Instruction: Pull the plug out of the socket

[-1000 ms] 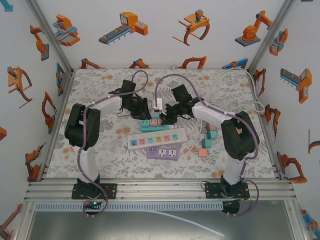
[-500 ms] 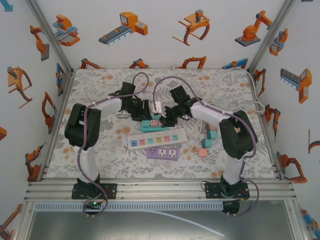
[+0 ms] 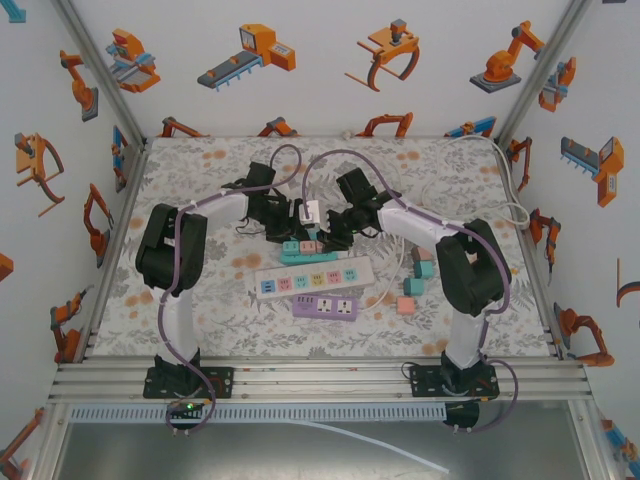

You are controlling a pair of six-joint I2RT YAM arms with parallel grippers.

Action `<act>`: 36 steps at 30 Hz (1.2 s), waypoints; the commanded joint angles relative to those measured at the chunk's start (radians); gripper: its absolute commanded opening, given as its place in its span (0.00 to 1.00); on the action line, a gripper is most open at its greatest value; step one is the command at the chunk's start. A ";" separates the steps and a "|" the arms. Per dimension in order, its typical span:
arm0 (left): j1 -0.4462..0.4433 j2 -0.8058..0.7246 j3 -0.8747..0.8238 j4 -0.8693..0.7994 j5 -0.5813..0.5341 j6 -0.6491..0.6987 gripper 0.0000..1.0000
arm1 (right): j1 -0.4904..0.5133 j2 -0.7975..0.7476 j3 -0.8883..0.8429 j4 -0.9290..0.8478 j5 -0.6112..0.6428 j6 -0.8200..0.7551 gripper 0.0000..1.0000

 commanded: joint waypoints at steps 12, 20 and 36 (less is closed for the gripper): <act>-0.020 0.173 -0.157 -0.155 -0.295 0.002 0.54 | 0.023 -0.076 0.049 0.026 -0.079 0.010 0.07; -0.012 0.175 -0.159 -0.169 -0.310 0.001 0.54 | 0.046 -0.144 0.032 -0.066 -0.072 -0.168 0.05; 0.012 0.069 -0.074 -0.167 -0.242 -0.009 0.57 | 0.049 -0.309 -0.082 0.155 0.058 0.216 0.01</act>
